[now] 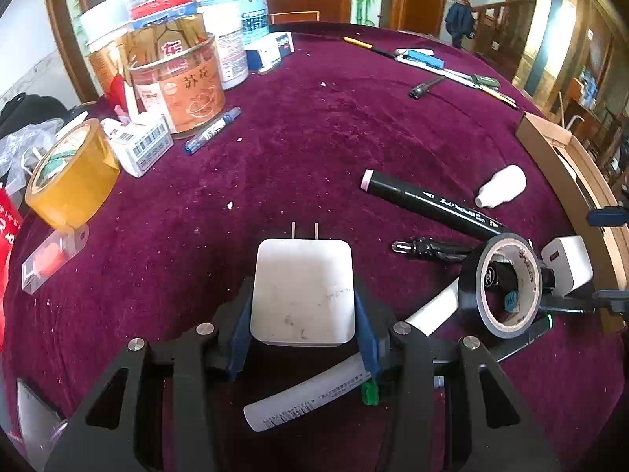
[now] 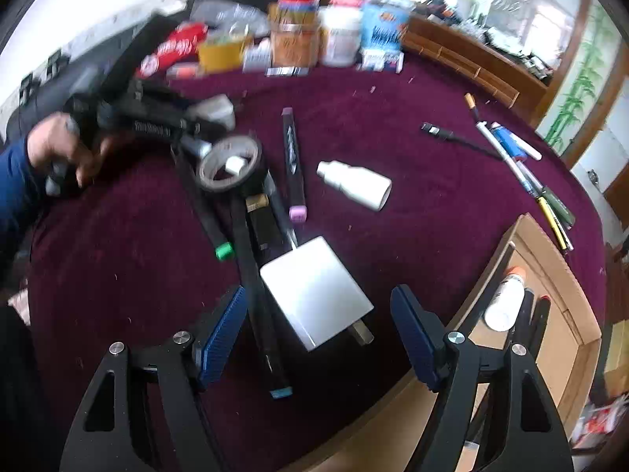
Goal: Organize rigid objects
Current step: 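Grasp a white charger with the left gripper while the right gripper grasps another charger, then carry both white chargers toward the cardboard tray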
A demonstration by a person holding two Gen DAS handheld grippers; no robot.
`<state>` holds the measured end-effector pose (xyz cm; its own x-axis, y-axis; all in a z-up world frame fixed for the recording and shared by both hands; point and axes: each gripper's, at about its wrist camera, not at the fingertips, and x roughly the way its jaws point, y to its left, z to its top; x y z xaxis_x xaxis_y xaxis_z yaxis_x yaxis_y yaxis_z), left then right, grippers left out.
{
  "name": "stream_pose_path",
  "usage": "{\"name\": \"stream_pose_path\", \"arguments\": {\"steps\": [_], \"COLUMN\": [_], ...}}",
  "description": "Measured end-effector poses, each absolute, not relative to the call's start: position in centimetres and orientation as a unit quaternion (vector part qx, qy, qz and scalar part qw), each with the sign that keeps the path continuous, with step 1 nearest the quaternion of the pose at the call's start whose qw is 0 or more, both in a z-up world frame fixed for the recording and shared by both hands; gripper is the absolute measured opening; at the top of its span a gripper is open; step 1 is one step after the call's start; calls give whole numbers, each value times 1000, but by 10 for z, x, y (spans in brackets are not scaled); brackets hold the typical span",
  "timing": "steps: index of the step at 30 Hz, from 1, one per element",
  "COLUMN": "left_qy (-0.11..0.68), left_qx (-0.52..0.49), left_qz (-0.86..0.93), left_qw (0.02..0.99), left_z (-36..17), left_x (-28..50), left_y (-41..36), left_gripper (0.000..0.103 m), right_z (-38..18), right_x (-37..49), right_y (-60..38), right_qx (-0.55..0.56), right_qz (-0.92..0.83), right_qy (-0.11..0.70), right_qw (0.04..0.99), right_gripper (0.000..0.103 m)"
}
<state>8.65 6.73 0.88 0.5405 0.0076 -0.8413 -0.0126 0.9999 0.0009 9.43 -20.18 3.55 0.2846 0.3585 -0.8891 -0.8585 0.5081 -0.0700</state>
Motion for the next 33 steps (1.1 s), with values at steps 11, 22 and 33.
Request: {"name": "stream_pose_path", "arguments": {"steps": [11, 22, 33], "left_qy": [482, 460, 441], "left_qx": [3, -37, -55], "left_qz": [-17, 1, -17], "left_qw": [876, 887, 896], "left_z": [8, 10, 34], "left_x": [92, 87, 83], "left_y": [68, 74, 55], "left_gripper": [48, 43, 43], "right_z": [11, 57, 74], "right_x": [112, 130, 149], "right_y": [-182, -235, -277], "right_qx": [-293, -96, 11], "right_qz": [377, 340, 343], "right_qy": [480, 452, 440], "right_qw": [736, 819, 830], "right_gripper": [44, 43, 43]}}
